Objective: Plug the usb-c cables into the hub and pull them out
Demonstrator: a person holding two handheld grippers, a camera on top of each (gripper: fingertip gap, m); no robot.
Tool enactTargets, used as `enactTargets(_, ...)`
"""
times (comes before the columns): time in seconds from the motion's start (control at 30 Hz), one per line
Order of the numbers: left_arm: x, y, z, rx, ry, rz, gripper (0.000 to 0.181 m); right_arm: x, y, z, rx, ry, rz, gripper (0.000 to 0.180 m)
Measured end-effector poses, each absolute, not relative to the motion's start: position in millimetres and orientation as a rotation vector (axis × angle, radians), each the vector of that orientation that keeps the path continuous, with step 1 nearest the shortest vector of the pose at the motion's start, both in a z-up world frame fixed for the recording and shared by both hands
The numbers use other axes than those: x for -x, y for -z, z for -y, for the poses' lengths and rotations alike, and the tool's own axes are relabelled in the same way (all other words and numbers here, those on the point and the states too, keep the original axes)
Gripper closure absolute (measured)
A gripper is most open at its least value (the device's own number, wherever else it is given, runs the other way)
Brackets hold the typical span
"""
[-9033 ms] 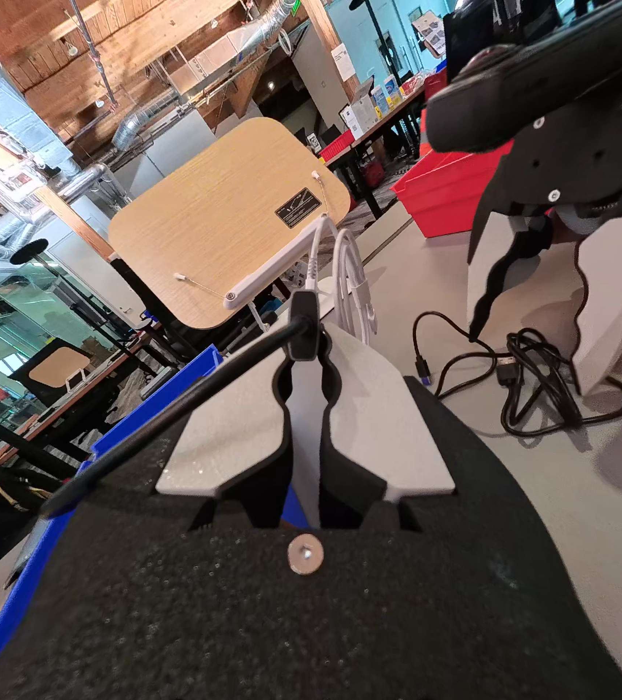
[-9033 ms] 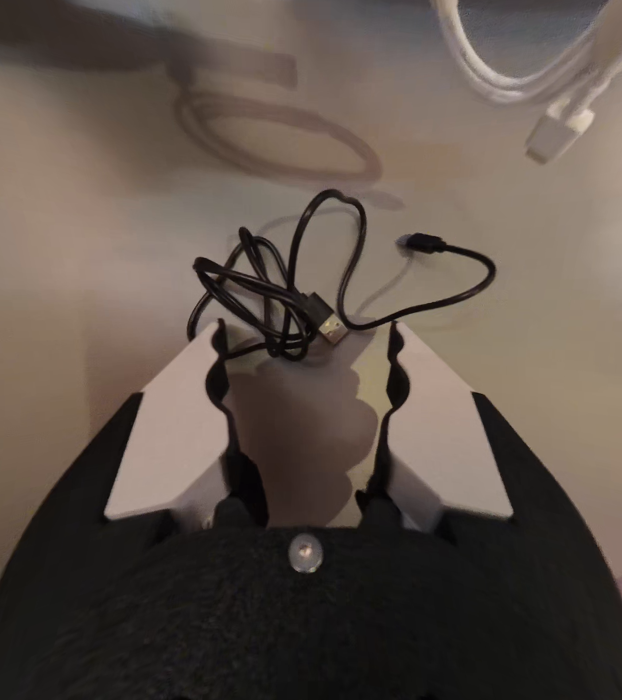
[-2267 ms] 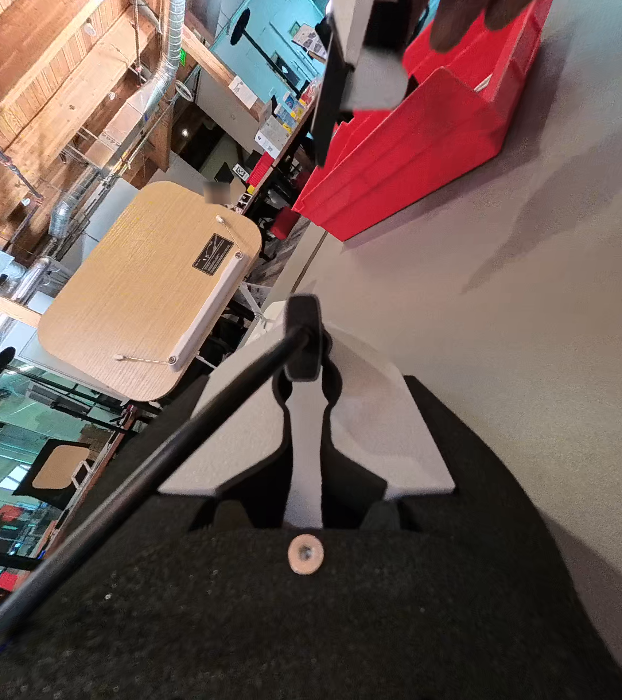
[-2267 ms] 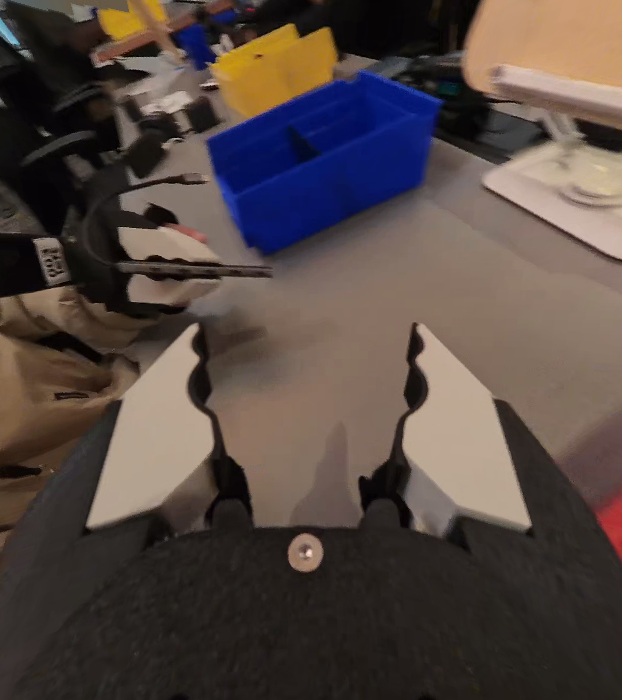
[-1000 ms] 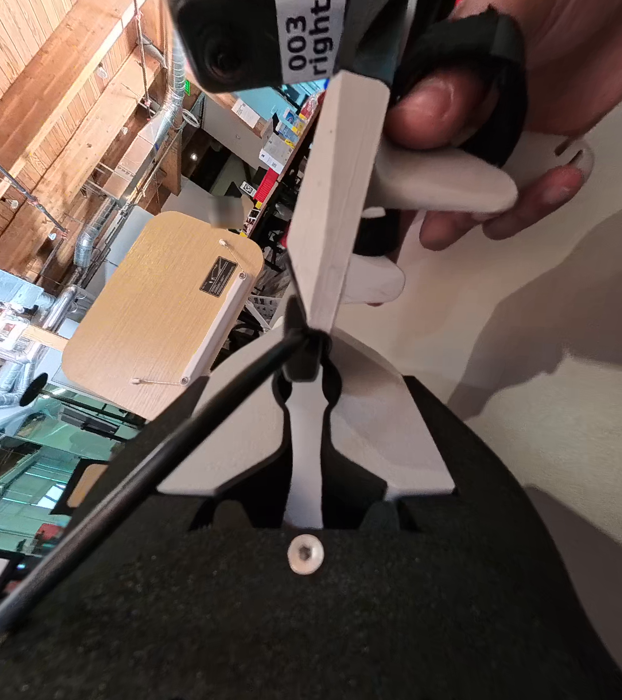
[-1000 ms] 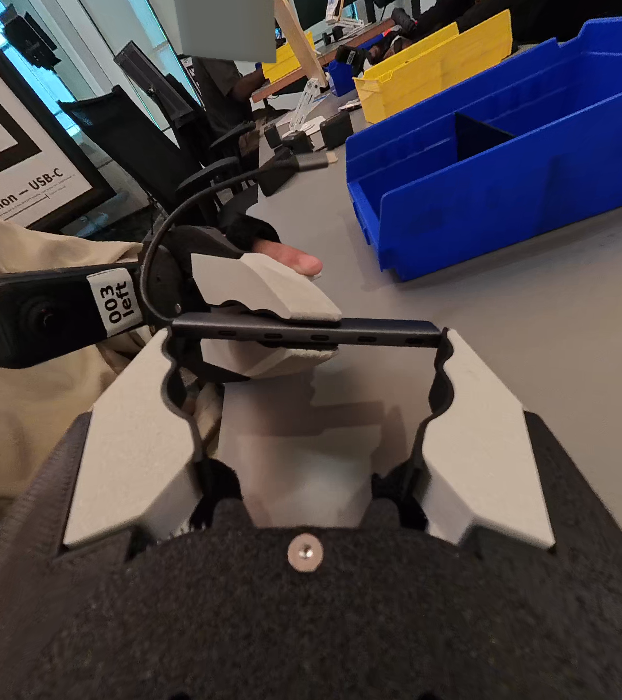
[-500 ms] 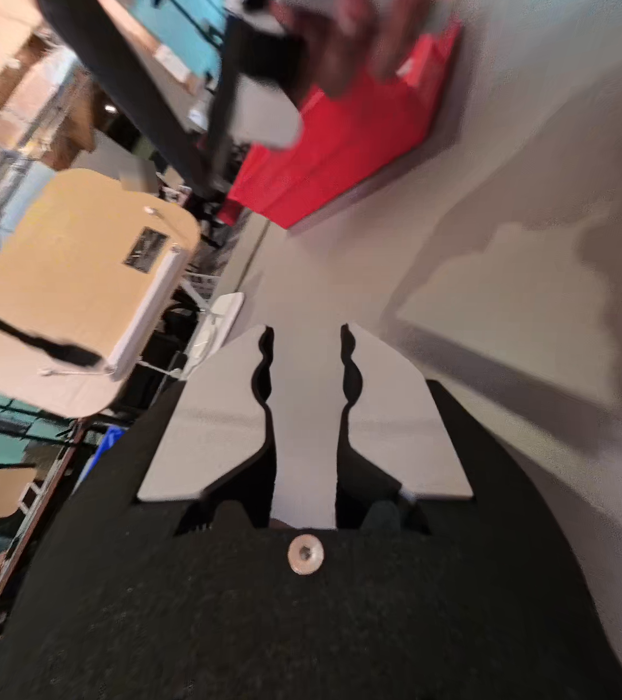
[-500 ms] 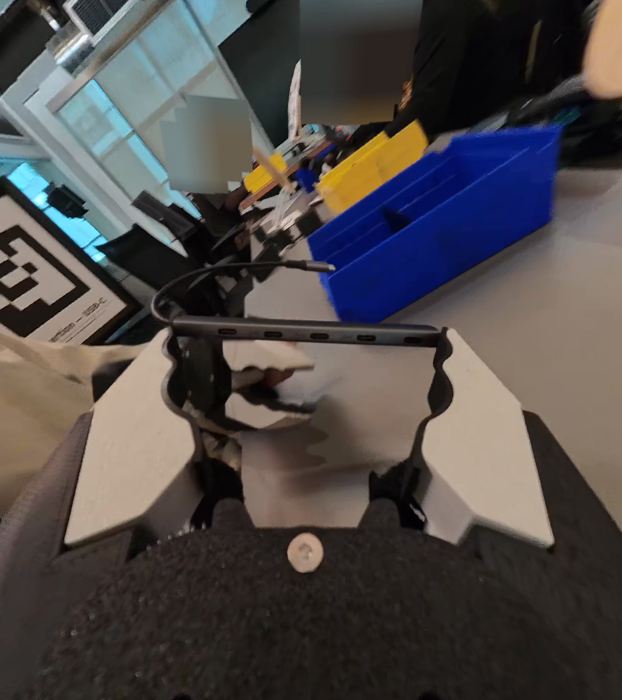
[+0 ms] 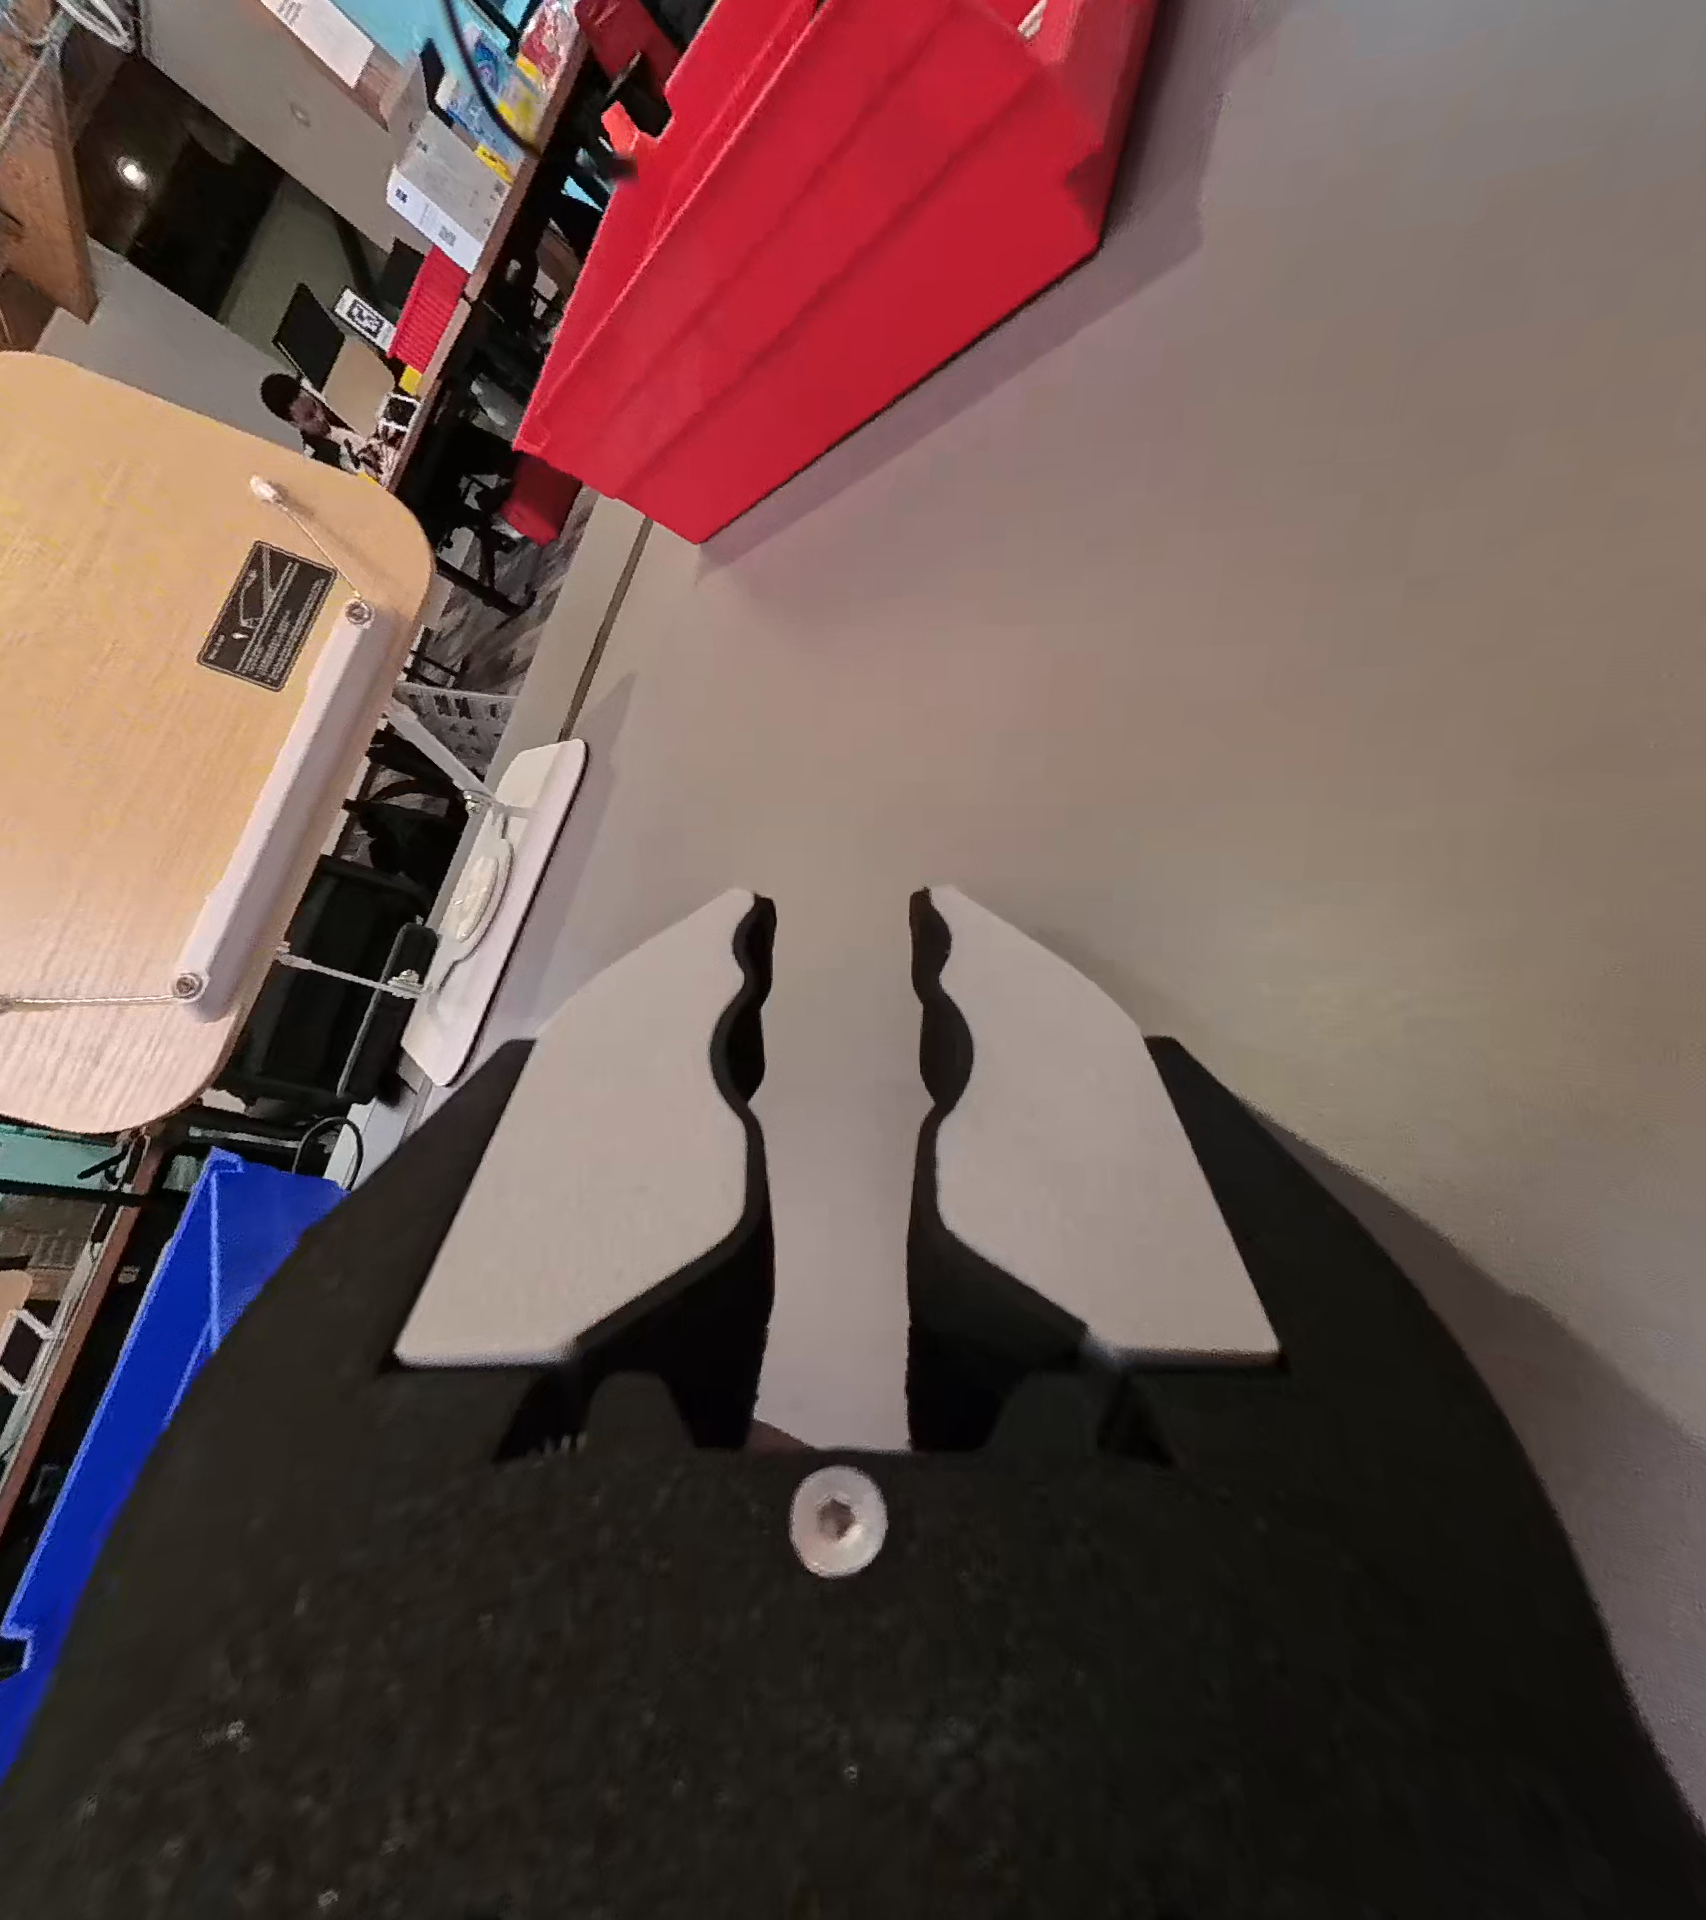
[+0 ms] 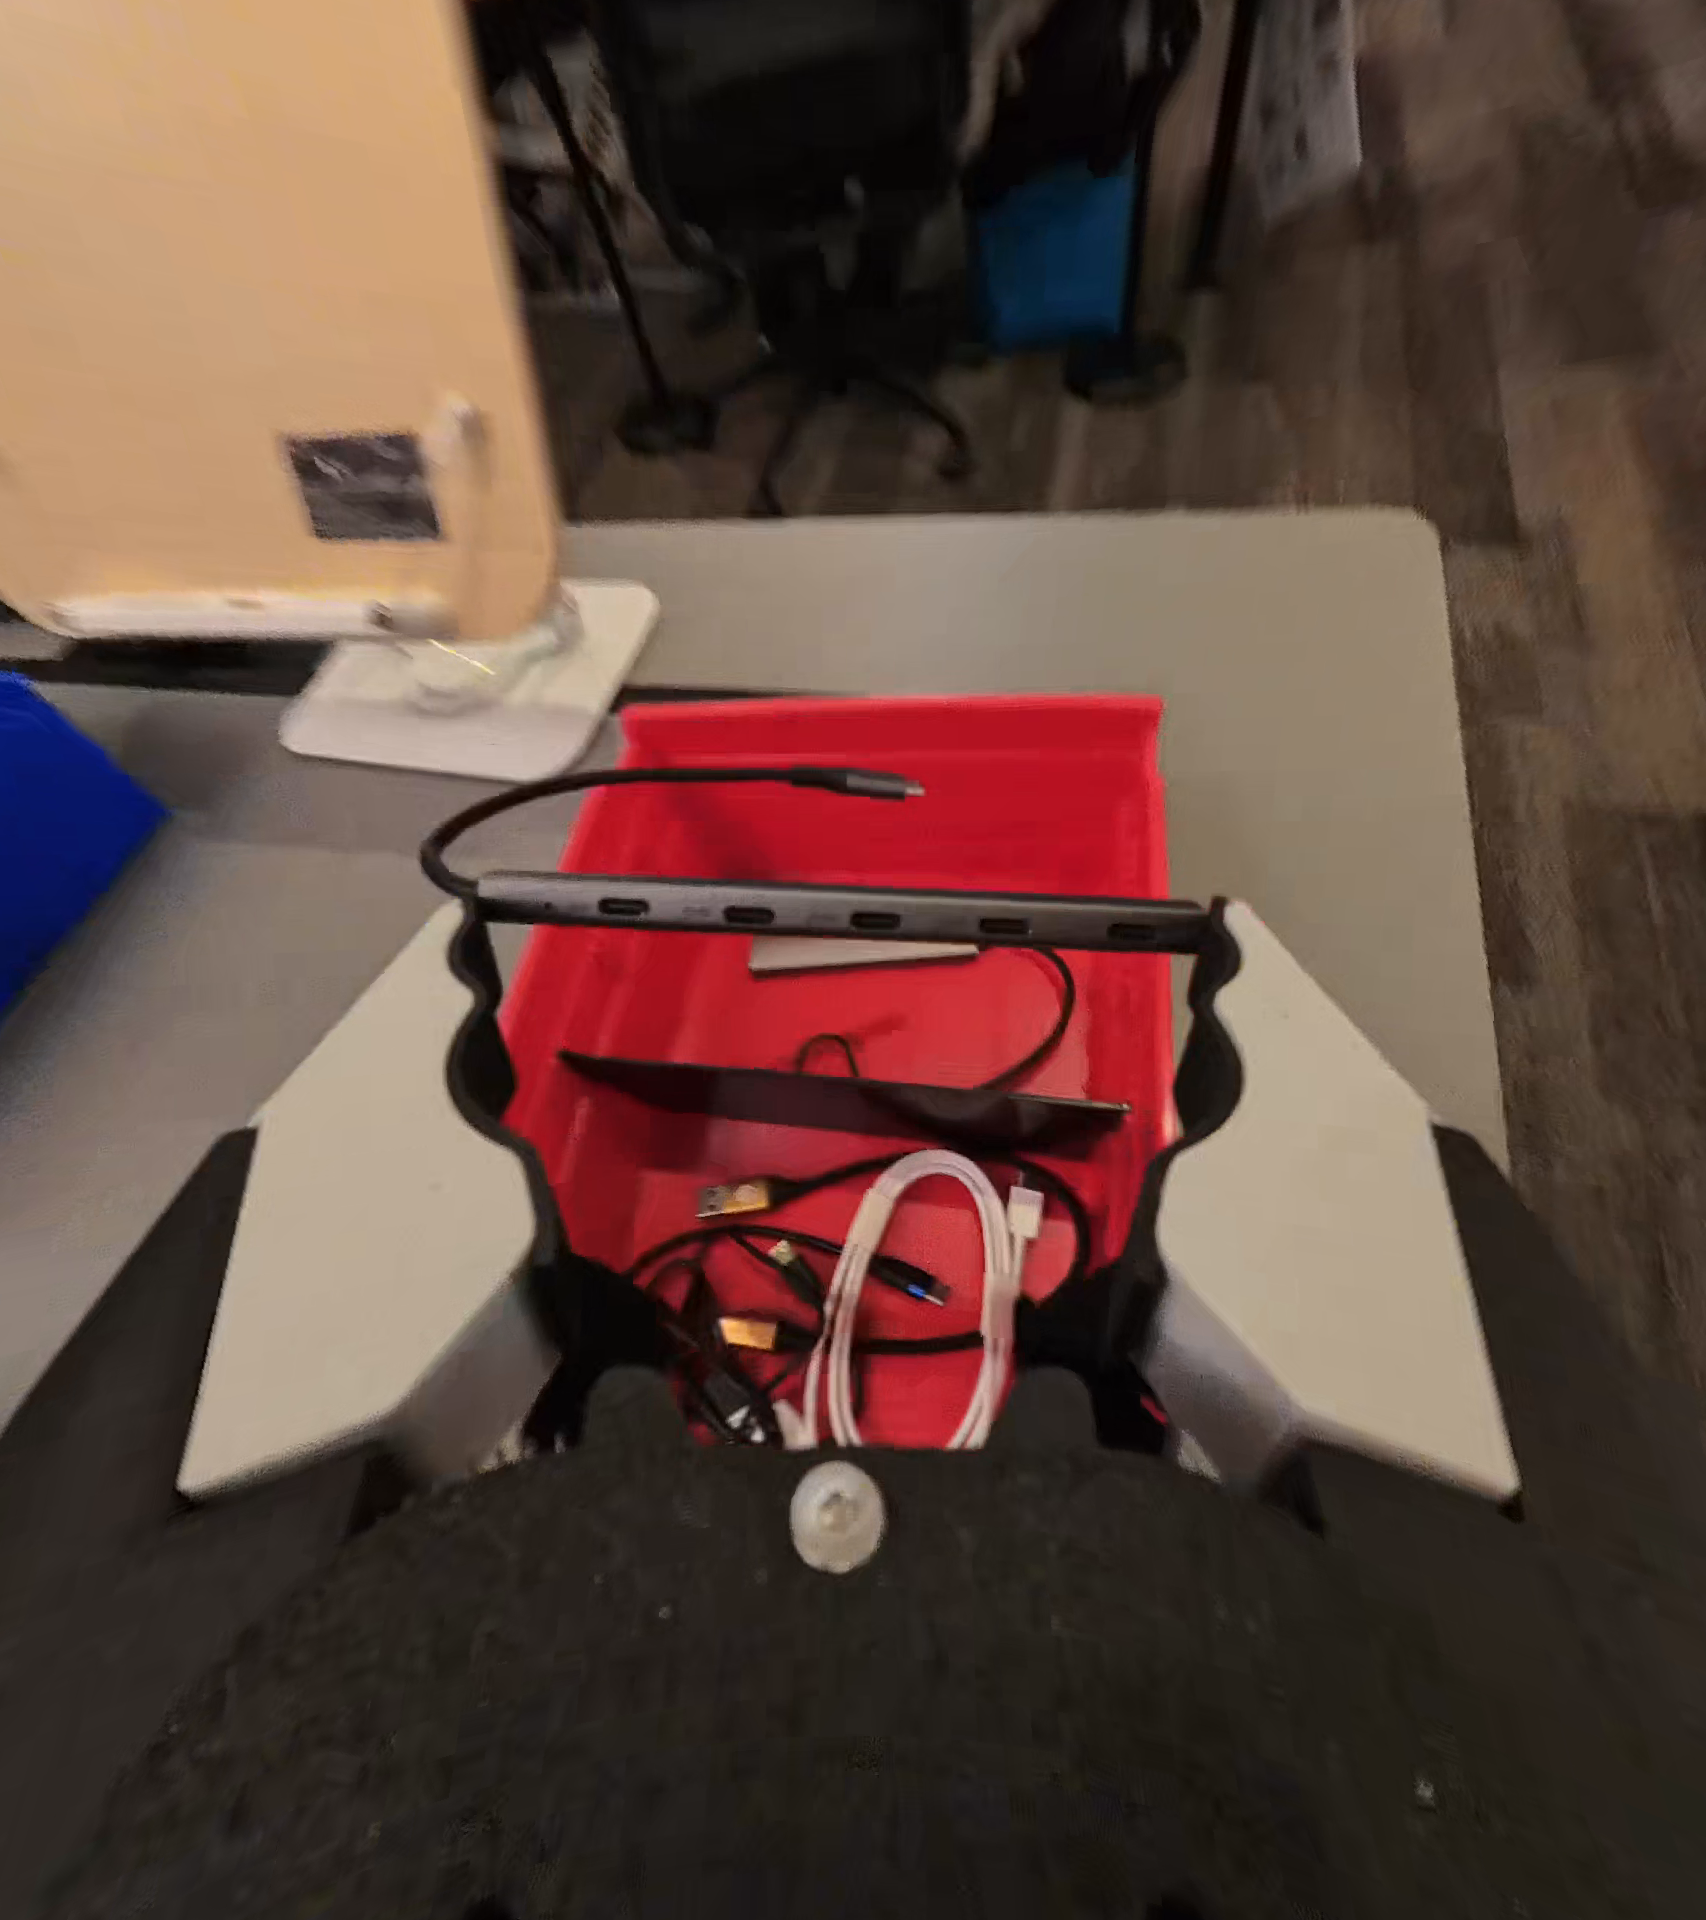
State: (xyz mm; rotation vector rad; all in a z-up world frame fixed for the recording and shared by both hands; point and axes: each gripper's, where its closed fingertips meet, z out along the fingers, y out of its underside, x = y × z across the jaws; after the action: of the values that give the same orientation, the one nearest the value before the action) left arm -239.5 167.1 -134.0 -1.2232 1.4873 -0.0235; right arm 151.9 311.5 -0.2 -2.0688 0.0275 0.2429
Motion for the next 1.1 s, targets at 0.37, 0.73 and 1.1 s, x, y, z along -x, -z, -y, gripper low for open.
enactTargets(0.37, 241, 133, -165, 1.203, -0.017, -1.49, 0.157, -133, 126, -394, 2.505, -0.11, 0.093, 0.049)
enactTargets(0.73, 247, 138, -172, 1.26, 0.023, -1.475, 0.158, -119, 193, -372, 3.108, -0.323, 0.118, 0.081)
enactTargets(1.1, 353, 87, -183, 1.754, 0.175, -0.878, 0.156, -78, 43, -287, 2.207, -0.016, 0.318, 0.089)
